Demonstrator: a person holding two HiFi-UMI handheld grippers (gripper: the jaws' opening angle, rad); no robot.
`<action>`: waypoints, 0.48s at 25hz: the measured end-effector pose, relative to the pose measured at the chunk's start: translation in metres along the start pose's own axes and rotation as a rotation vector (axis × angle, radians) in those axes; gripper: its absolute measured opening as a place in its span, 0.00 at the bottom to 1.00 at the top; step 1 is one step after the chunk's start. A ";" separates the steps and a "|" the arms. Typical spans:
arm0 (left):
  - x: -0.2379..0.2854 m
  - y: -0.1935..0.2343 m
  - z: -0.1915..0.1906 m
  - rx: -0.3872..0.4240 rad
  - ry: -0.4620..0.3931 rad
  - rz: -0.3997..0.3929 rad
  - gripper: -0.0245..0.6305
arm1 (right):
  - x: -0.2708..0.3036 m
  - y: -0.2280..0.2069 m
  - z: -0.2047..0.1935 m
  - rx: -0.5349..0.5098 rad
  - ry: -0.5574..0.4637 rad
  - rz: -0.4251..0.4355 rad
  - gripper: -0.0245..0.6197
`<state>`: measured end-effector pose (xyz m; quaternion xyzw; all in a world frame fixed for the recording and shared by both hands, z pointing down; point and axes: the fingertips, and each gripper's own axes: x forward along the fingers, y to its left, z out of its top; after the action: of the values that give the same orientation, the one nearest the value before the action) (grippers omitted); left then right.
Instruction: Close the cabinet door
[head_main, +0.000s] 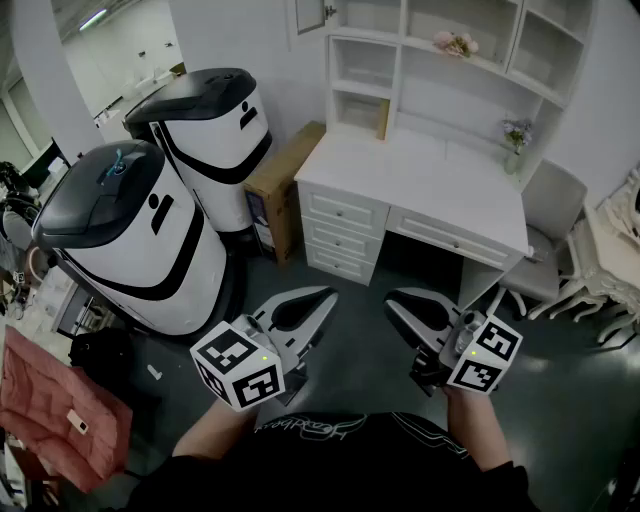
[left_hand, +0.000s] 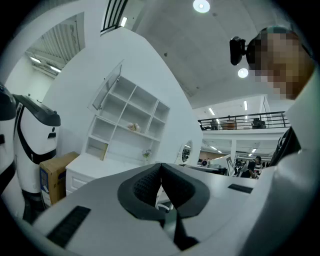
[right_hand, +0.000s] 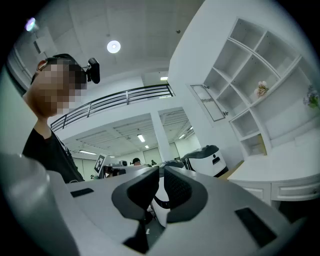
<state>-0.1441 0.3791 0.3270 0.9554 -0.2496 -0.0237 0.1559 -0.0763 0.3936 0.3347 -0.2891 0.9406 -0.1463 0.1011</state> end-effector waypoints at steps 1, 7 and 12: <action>-0.001 0.002 -0.001 0.005 0.001 0.001 0.07 | 0.002 0.000 -0.002 -0.001 0.004 -0.001 0.13; -0.010 0.012 -0.006 0.032 0.005 0.001 0.07 | 0.014 -0.002 -0.015 0.016 0.028 -0.014 0.13; -0.015 0.036 -0.013 0.004 0.011 -0.005 0.07 | 0.033 -0.007 -0.025 0.036 0.046 -0.031 0.13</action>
<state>-0.1723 0.3604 0.3496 0.9565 -0.2462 -0.0184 0.1555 -0.1059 0.3745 0.3571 -0.2982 0.9353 -0.1715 0.0826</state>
